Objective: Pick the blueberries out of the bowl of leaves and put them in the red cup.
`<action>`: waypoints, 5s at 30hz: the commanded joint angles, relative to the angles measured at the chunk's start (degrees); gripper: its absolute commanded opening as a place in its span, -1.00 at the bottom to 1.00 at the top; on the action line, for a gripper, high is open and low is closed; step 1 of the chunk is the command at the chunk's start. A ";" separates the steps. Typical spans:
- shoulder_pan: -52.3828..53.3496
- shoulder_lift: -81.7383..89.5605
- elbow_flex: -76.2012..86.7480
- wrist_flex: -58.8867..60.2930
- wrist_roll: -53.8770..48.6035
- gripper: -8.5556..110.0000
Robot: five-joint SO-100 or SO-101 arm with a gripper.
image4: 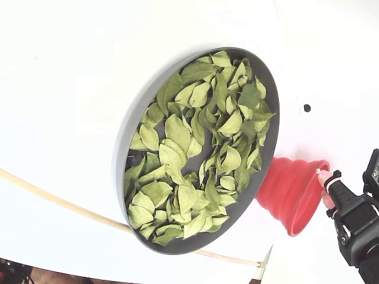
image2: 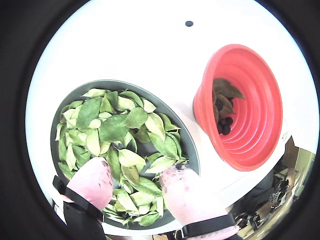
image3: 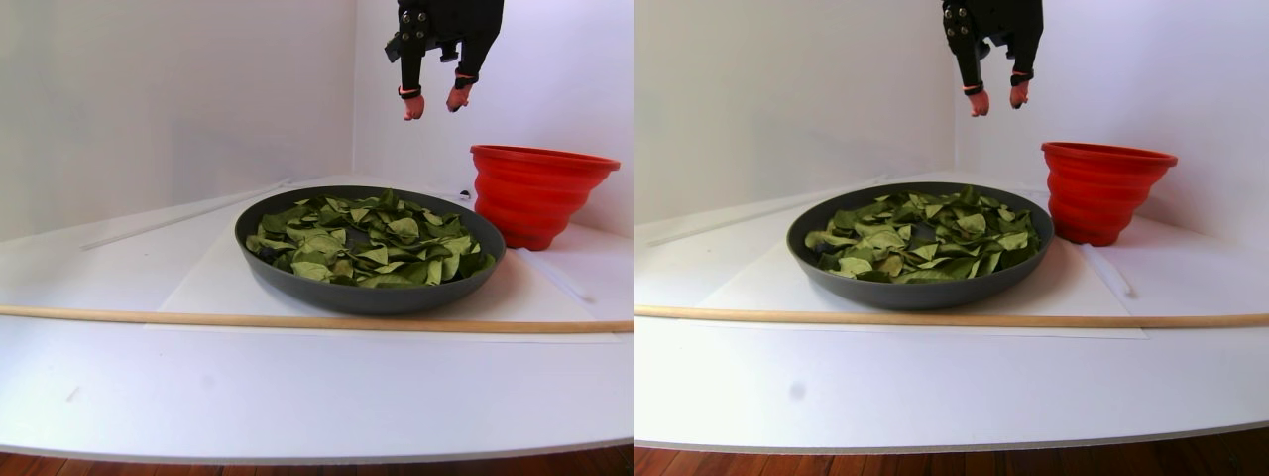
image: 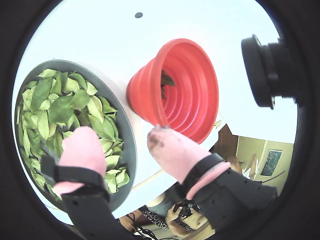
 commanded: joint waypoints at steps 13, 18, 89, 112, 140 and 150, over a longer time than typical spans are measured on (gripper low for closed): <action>-4.83 11.60 3.43 2.20 0.53 -0.55; -6.42 13.10 5.10 2.55 0.62 -0.55; -22.94 21.88 25.14 6.42 5.71 -0.57; -25.75 11.60 26.81 -0.79 8.88 -0.57; -26.54 -1.76 24.61 -9.23 12.30 -0.57; -26.37 -6.50 23.20 -12.30 13.45 -0.58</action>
